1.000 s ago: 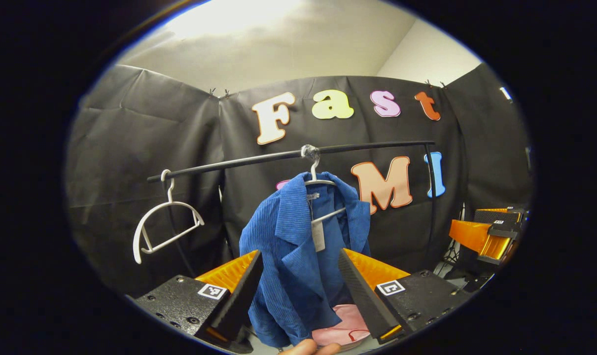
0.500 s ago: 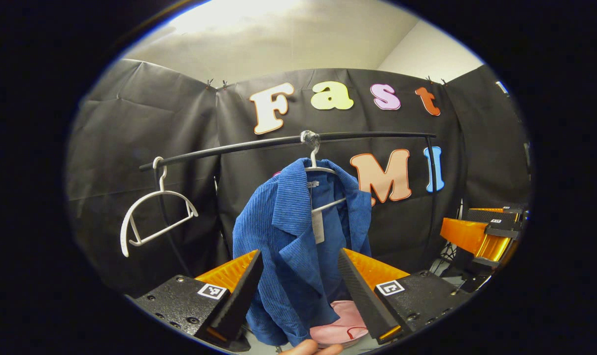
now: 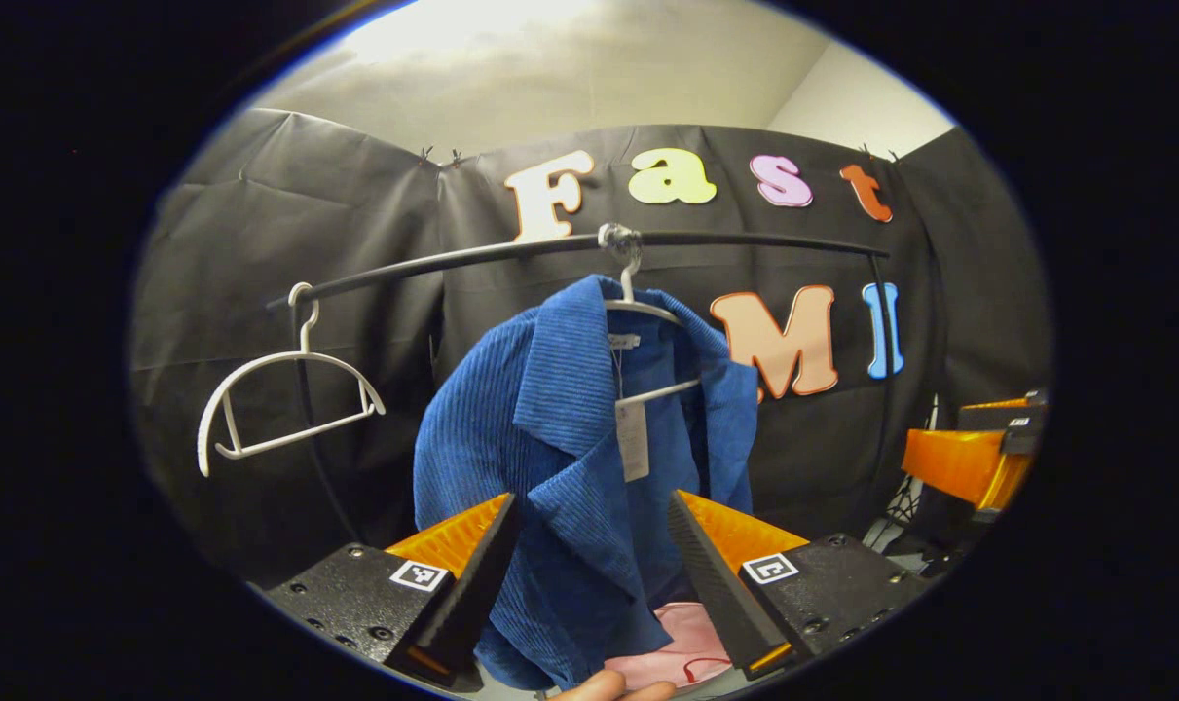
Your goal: Grasp the clothes on the hanger with both hands and then place them into the laundry hamper below.
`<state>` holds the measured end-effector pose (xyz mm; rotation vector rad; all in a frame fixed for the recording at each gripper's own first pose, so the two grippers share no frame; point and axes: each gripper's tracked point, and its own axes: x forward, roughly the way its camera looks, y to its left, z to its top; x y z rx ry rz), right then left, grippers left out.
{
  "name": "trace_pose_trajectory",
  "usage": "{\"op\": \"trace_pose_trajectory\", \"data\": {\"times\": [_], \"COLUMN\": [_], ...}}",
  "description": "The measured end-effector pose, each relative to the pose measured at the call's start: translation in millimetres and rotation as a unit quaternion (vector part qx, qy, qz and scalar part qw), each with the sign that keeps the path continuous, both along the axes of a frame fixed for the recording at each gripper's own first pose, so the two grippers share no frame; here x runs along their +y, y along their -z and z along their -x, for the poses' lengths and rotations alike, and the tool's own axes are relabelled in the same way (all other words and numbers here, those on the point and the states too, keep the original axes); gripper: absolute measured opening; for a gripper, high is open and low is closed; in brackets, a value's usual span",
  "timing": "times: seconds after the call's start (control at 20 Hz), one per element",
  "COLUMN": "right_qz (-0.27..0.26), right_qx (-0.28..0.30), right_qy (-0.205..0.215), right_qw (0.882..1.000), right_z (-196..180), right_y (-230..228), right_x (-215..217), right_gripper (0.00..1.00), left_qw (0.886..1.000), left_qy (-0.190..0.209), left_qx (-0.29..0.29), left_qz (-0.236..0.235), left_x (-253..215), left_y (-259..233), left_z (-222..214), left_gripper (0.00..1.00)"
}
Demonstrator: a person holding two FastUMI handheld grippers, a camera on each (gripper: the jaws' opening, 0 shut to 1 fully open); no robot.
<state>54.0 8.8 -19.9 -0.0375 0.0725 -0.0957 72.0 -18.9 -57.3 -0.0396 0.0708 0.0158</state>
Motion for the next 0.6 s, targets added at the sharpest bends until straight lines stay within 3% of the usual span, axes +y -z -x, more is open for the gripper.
{"op": "trace_pose_trajectory", "data": {"times": [0.1, 0.2, 0.25, 0.3, 0.45, 0.5, 0.55, 0.6], "right_qz": [0.008, 0.013, 0.016, 0.018, 0.023, 0.023, 0.022, 0.021], "right_qx": [0.006, 0.015, 0.019, 0.022, 0.026, 0.026, 0.027, 0.027], "right_qy": [0.005, 0.008, 0.010, 0.012, 0.015, 0.014, 0.012, 0.008], "right_qw": [1.000, 1.000, 1.000, 1.000, 0.999, 0.999, 0.999, 0.999], "right_z": [-5.9, -13.4, -16.9, -21.8, -38.1, -44.8, -52.8, -62.1], "right_y": [4.6, 10.3, 13.0, 14.3, 16.2, 16.2, 17.7, 18.1], "right_x": [0.4, 2.3, 1.8, 1.1, 0.1, 1.1, 3.4, 5.4], "right_gripper": [1.00, 0.97, 0.94, 0.99, 0.94, 0.99, 0.94, 0.99], "left_qw": [1.000, 1.000, 1.000, 1.000, 0.999, 0.999, 0.999, 0.999], "left_qy": [-0.003, -0.011, -0.014, -0.018, -0.024, -0.027, -0.031, -0.029], "left_qx": [0.014, 0.012, 0.015, 0.016, 0.020, 0.019, 0.017, 0.018], "left_qz": [0.007, 0.005, 0.000, -0.002, -0.007, -0.008, -0.010, -0.011], "left_x": [-1.3, 1.9, 3.6, 6.6, 12.9, 15.6, 18.2, 18.7], "left_y": [11.1, 15.8, 18.9, 23.1, 29.9, 31.3, 29.7, 30.5], "left_z": [-9.5, -22.1, -28.0, -33.7, -53.6, -59.0, -64.8, -71.6], "left_gripper": [0.94, 0.99, 0.94, 0.94, 0.99, 0.94, 0.93, 0.92]}}
